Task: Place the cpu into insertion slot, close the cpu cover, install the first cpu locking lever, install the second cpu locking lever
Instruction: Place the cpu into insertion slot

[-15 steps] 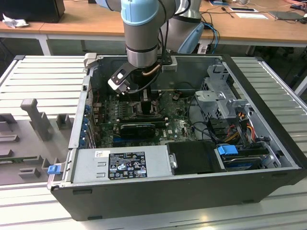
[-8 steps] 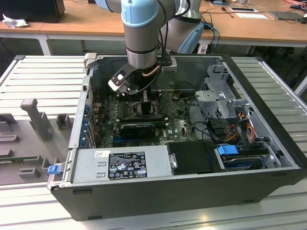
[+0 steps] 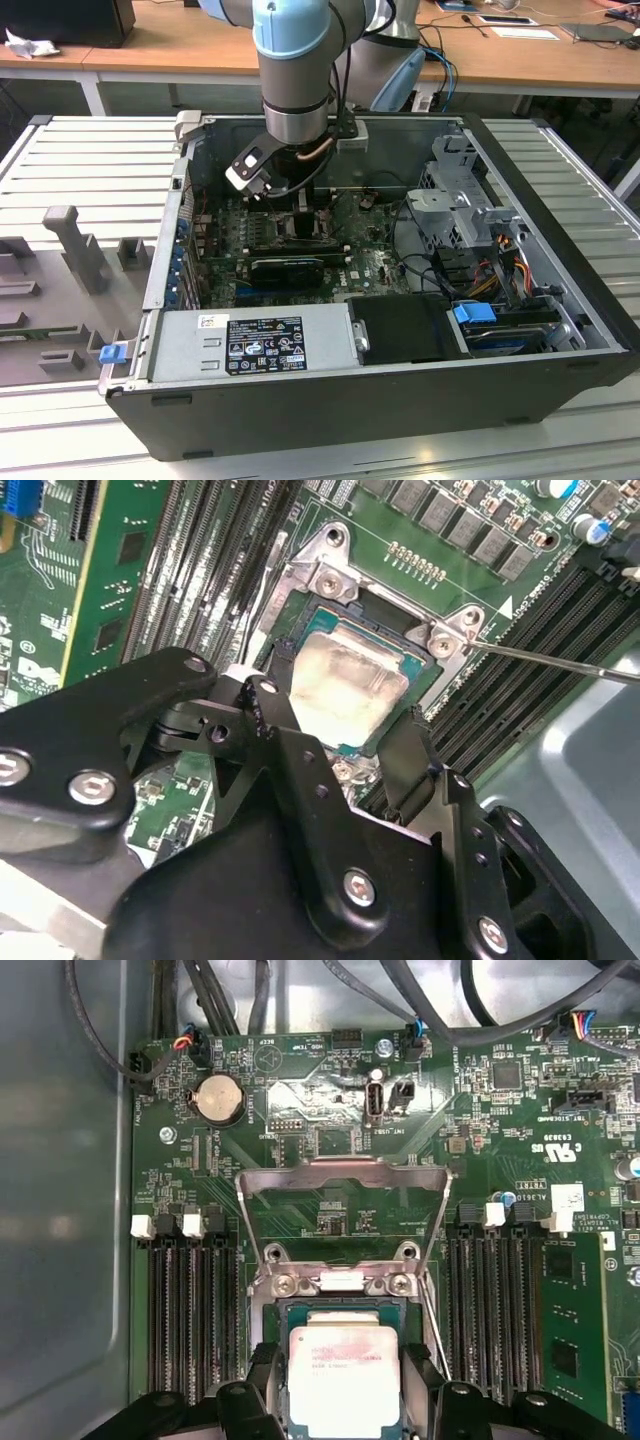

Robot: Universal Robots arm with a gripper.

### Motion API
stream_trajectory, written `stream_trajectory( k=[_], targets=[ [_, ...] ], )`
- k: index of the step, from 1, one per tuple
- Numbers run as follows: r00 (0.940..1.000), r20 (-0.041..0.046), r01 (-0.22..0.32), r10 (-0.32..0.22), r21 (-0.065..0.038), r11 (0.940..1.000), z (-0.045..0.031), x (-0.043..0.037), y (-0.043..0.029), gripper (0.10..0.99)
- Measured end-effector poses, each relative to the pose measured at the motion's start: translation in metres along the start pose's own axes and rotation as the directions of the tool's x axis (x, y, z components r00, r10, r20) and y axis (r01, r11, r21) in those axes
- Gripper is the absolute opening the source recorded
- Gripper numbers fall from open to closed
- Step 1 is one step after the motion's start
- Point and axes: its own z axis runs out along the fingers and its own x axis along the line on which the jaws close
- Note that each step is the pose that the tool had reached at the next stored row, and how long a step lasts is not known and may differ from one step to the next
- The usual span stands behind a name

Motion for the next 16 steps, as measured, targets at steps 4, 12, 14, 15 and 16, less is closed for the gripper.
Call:
stream_trajectory(
  k=[4,12,14,15,16],
  targets=[
    [1.0000,-0.0002,0.001,-0.001,0.000,1.0000,-0.0018,0.0001,0.0002,0.604],
    [1.0000,-0.0001,0.001,-0.001,0.000,1.0000,-0.0163,0.0007,0.0014,0.337],
    [1.0000,-0.0002,0.001,-0.001,0.000,1.0000,-0.0172,0.0008,0.0015,0.216],
    [1.0000,-0.0003,0.001,-0.001,0.000,1.0000,-0.0174,0.0008,0.0016,0.216],
    [1.0000,-0.0002,0.001,-0.001,0.000,1.0000,-0.0179,0.0008,0.0016,0.106]
  ],
)
